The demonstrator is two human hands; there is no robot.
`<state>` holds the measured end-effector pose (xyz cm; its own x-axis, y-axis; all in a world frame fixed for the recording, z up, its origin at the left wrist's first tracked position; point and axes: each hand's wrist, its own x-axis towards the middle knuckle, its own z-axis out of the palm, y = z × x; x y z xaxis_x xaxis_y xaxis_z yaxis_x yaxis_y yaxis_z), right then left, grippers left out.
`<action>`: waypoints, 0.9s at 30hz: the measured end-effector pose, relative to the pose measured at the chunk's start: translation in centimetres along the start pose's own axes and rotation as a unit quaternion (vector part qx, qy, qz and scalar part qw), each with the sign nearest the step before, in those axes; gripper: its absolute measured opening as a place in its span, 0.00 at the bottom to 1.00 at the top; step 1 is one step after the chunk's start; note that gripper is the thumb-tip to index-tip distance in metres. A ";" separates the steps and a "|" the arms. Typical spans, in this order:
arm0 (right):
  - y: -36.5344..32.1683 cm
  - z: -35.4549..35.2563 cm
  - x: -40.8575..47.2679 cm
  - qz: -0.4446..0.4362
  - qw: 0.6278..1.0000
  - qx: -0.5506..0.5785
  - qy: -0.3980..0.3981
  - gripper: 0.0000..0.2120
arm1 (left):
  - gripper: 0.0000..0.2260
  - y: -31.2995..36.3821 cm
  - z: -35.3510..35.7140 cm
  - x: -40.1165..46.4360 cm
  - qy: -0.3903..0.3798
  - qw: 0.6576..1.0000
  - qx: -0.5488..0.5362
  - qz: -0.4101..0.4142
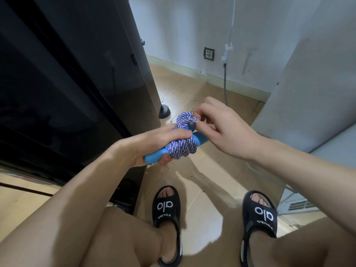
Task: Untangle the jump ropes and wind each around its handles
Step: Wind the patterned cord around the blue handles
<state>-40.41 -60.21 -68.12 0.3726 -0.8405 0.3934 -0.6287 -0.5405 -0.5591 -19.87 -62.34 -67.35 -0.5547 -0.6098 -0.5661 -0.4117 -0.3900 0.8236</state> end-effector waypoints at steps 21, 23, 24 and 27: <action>0.0 0.6 2.1 0.293 0.910 0.287 0.064 0.09 | 0.18 -1.0 -0.1 3.0 0.141 0.984 0.104 0.001; 0.6 0.4 2.6 0.311 0.891 0.324 0.059 0.12 | 0.14 -0.8 -0.1 3.2 0.153 0.978 0.139 0.023; 0.9 0.3 2.8 0.312 0.894 0.318 0.050 0.13 | 0.12 -0.8 0.1 3.3 0.152 0.976 0.152 0.036; 2.2 0.2 3.0 0.309 0.909 0.275 0.048 0.12 | 0.09 -0.7 0.8 3.9 0.161 0.970 0.171 0.061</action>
<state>-40.51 -63.92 -68.29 -0.0140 -0.9973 -0.0724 -0.2504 0.0736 -0.9653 -22.34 -63.88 -70.13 -0.3832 -0.8423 -0.3792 -0.6029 -0.0830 0.7935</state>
